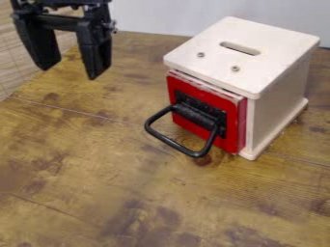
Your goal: Close the drawer
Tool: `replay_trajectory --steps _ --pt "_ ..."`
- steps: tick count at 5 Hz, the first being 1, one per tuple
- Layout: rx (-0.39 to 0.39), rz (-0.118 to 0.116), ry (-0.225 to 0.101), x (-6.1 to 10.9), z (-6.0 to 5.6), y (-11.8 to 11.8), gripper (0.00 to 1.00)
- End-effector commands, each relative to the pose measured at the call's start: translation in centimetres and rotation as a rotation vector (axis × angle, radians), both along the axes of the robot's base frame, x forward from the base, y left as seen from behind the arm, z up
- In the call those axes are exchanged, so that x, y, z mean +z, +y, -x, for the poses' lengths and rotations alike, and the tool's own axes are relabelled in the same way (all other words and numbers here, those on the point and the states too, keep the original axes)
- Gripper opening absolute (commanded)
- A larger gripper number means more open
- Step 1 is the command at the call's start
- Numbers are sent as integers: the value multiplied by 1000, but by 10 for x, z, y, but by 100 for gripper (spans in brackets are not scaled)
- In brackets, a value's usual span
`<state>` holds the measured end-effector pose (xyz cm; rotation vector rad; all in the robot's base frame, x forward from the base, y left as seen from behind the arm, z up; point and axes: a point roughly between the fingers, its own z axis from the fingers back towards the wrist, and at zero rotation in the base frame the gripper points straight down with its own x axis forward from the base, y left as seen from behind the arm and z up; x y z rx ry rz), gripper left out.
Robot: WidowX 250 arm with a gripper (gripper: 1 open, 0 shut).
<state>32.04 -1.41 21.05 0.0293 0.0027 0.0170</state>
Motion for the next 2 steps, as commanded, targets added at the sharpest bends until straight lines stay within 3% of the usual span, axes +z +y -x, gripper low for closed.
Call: replay_trajectory --steps 1,2 --pt "-17 -15 -54 16 -2 -5 100" --pt "-11 -2 -54 14 -3 -3 100"
